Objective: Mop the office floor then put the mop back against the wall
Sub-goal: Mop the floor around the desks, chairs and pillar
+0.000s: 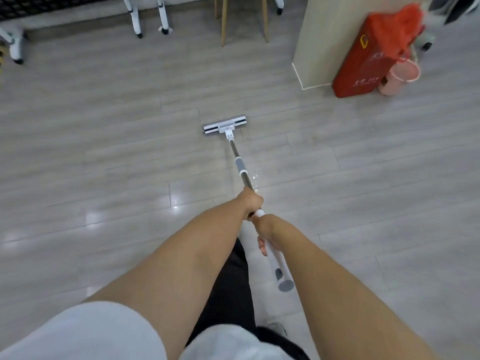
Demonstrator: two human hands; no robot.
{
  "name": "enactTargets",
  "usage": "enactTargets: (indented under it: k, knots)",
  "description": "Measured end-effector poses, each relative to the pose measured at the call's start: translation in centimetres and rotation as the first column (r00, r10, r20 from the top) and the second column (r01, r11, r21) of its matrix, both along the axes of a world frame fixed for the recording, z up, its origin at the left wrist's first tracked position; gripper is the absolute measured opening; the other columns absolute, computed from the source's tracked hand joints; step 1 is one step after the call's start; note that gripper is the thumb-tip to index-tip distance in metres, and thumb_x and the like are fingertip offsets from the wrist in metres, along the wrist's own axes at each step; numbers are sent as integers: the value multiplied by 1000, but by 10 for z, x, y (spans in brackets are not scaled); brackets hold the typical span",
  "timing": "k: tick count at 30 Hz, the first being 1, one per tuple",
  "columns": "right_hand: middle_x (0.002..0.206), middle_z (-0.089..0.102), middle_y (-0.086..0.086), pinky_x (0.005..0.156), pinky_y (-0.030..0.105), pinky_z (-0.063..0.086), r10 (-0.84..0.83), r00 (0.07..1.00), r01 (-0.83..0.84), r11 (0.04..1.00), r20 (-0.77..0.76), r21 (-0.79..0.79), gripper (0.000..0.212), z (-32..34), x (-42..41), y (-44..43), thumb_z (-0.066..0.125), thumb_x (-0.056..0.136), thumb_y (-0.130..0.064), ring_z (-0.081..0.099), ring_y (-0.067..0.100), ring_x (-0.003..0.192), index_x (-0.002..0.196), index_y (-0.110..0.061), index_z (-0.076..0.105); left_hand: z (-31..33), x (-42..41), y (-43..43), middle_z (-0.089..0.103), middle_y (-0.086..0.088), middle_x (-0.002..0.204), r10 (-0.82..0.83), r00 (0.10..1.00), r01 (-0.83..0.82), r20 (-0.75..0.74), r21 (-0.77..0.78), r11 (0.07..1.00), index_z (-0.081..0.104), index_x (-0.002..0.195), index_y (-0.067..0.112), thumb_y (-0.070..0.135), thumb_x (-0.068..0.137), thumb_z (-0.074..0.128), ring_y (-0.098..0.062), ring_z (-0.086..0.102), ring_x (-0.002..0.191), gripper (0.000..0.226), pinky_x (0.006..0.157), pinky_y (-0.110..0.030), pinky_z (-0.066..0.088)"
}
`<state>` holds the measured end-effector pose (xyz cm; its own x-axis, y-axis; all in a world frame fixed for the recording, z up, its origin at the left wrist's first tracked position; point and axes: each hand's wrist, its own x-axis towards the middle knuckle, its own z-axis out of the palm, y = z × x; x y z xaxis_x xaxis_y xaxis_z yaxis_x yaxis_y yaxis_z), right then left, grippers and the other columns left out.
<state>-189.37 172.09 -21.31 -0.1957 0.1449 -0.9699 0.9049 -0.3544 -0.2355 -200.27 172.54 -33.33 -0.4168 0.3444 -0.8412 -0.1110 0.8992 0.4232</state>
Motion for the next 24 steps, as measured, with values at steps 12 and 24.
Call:
enactTargets:
  k: [12, 24]
  knots:
    - [22, 38, -9, 64, 35, 45, -47, 998, 47, 999, -30, -4, 48, 39, 149, -87, 36, 109, -28, 42, 21, 62, 146, 1, 44, 39, 152, -91, 61, -12, 107, -16, 1000, 15, -20, -59, 998, 40, 141, 10, 18, 95, 53, -23, 60, 82, 48, 54, -32, 50]
    - [76, 48, 4, 55, 29, 46, -63, 998, 63, 996, -7, 67, 39, 5, 64, -36, 44, 106, -38, 49, 20, 60, 130, -10, 56, 14, 68, -37, 60, -12, 122, -33, 998, 29, -58, -64, 998, 36, 143, 12, 18, 96, 51, -28, 60, 98, 50, 54, -30, 45]
